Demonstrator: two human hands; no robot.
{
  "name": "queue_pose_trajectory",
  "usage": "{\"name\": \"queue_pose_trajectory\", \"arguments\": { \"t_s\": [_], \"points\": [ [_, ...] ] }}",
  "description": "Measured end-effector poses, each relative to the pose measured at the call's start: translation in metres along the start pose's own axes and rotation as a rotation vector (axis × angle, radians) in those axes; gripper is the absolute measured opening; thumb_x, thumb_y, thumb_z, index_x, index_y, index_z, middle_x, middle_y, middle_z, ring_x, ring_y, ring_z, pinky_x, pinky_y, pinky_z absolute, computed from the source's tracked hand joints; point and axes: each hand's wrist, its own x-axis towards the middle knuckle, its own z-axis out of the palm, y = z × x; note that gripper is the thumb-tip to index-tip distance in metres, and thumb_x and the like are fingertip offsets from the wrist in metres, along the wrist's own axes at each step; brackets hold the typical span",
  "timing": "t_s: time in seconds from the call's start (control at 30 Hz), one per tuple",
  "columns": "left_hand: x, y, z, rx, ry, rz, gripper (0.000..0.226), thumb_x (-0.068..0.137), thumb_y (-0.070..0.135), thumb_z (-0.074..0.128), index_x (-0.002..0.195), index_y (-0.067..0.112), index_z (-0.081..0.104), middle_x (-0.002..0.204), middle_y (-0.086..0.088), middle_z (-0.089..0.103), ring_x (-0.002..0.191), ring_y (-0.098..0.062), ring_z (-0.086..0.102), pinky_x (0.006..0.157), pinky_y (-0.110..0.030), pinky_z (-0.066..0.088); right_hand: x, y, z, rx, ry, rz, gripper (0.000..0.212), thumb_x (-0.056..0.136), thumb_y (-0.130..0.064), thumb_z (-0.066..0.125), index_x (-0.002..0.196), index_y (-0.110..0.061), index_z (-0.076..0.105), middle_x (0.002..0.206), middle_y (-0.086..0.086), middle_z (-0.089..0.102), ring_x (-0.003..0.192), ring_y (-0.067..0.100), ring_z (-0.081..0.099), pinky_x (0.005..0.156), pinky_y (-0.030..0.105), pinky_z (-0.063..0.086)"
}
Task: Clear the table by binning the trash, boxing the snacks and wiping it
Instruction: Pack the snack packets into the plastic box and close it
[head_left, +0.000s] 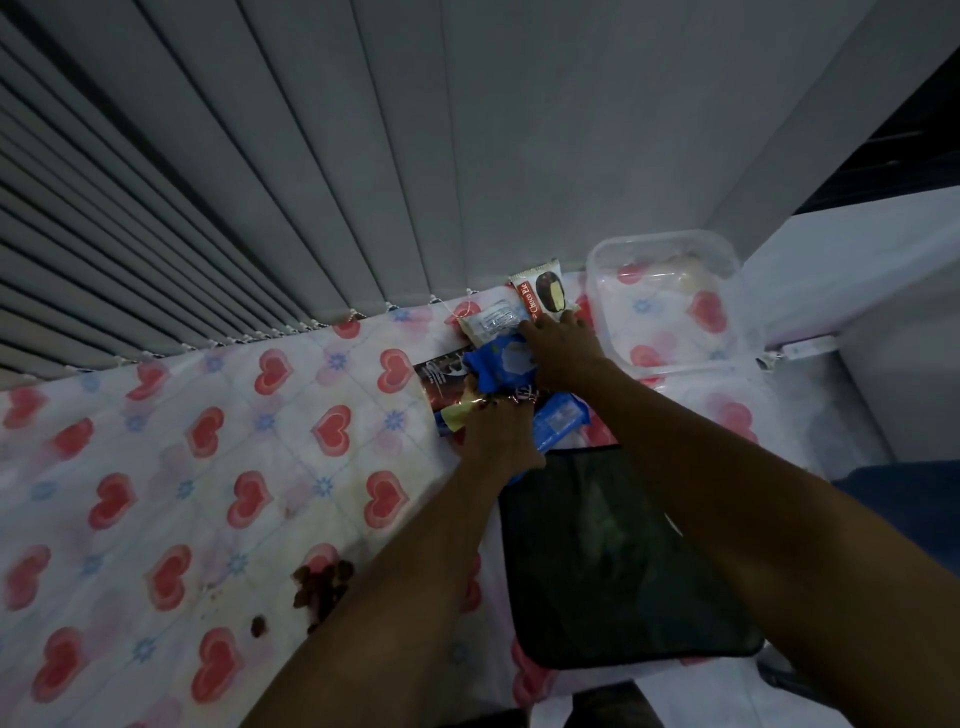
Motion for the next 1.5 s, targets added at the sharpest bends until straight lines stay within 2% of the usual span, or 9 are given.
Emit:
{"name": "queue_pose_trajectory", "arguments": {
  "t_s": [0.13, 0.33, 0.43, 0.6, 0.77, 1.07, 1.17, 1.33, 1.5],
  "points": [
    [-0.005, -0.001, -0.013, -0.002, -0.048, -0.014, 0.063, 0.077, 0.049, 0.077, 0.126, 0.014, 0.057, 0.118, -0.008, 0.064, 0.106, -0.024, 0.062, 0.089, -0.037, 0.051, -0.01, 0.004, -0.016, 0.028, 0.045, -0.002, 0.069, 0.077, -0.038, 0.076, 0.135, -0.021, 0.044, 0.133, 0.013, 0.054, 0.122, 0.042, 0.05, 0.102, 0.053, 0.044],
    [-0.019, 0.003, -0.051, -0.025, 0.049, -0.017, 0.072, 0.075, 0.05, 0.078, 0.13, 0.011, 0.055, 0.123, -0.011, 0.063, 0.11, -0.027, 0.061, 0.094, -0.041, 0.052, -0.026, 0.014, -0.061, 0.065, 0.144, 0.036, 0.087, 0.066, -0.06, 0.076, 0.138, -0.023, 0.042, 0.139, 0.011, 0.05, 0.12, 0.04, 0.05, 0.098, 0.053, 0.043],
    [-0.021, 0.013, -0.08, -0.019, 0.129, -0.019, 0.07, 0.071, 0.053, 0.077, 0.126, 0.013, 0.059, 0.118, -0.01, 0.067, 0.102, -0.027, 0.065, 0.087, -0.041, 0.055, -0.042, 0.031, -0.09, 0.063, 0.222, 0.055, 0.077, 0.068, -0.055, 0.078, 0.131, -0.024, 0.046, 0.126, 0.009, 0.057, 0.113, 0.038, 0.052, 0.093, 0.049, 0.045],
    [-0.01, 0.028, -0.112, -0.035, 0.127, -0.083, 0.057, 0.077, 0.056, 0.07, 0.116, 0.016, 0.059, 0.112, -0.006, 0.067, 0.1, -0.027, 0.066, 0.073, -0.033, 0.048, -0.069, 0.085, -0.12, 0.076, 0.294, 0.164, 0.074, 0.071, -0.052, 0.077, 0.131, -0.023, 0.047, 0.124, 0.009, 0.057, 0.111, 0.039, 0.053, 0.09, 0.046, 0.045],
    [0.007, 0.049, -0.126, -0.025, 0.174, -0.16, 0.052, 0.073, 0.049, 0.074, 0.112, 0.018, 0.061, 0.109, -0.008, 0.067, 0.098, -0.028, 0.066, 0.069, -0.032, 0.043, -0.091, 0.145, -0.097, 0.061, 0.203, 0.271, 0.077, 0.071, -0.049, 0.079, 0.135, -0.024, 0.045, 0.13, 0.01, 0.056, 0.119, 0.039, 0.051, 0.097, 0.049, 0.044],
    [0.069, 0.11, -0.148, -0.077, 0.397, -0.251, 0.049, 0.078, 0.039, 0.075, 0.117, 0.014, 0.061, 0.11, -0.013, 0.064, 0.102, -0.037, 0.066, 0.081, -0.044, 0.056, -0.075, 0.196, -0.028, 0.073, 0.113, 0.183, 0.072, 0.076, -0.052, 0.074, 0.136, -0.022, 0.046, 0.129, 0.009, 0.055, 0.117, 0.038, 0.051, 0.094, 0.044, 0.042],
    [0.091, 0.127, -0.146, -0.072, 0.388, -0.24, 0.05, 0.078, 0.034, 0.075, 0.122, 0.014, 0.06, 0.115, -0.013, 0.061, 0.105, -0.036, 0.064, 0.082, -0.045, 0.055, -0.059, 0.205, -0.007, 0.071, 0.117, 0.117, 0.072, 0.077, -0.057, 0.072, 0.134, -0.022, 0.046, 0.127, 0.008, 0.055, 0.115, 0.037, 0.051, 0.094, 0.044, 0.042],
    [0.124, 0.146, -0.129, -0.026, 0.351, -0.184, 0.049, 0.08, 0.032, 0.074, 0.123, 0.016, 0.059, 0.114, -0.012, 0.061, 0.106, -0.034, 0.062, 0.08, -0.044, 0.053, -0.038, 0.208, 0.01, 0.097, -0.027, 0.016, 0.074, 0.077, -0.067, 0.066, 0.135, -0.026, 0.046, 0.125, 0.008, 0.053, 0.119, 0.038, 0.049, 0.103, 0.05, 0.039],
    [0.15, 0.162, -0.115, 0.051, 0.307, -0.104, 0.05, 0.081, 0.033, 0.074, 0.127, 0.02, 0.059, 0.118, -0.009, 0.061, 0.108, -0.032, 0.062, 0.084, -0.045, 0.05, -0.036, 0.231, 0.002, 0.202, -0.108, -0.124, 0.065, 0.083, -0.057, 0.069, 0.135, -0.021, 0.055, 0.122, 0.008, 0.06, 0.112, 0.025, 0.057, 0.099, 0.037, 0.044]
  ]
}}
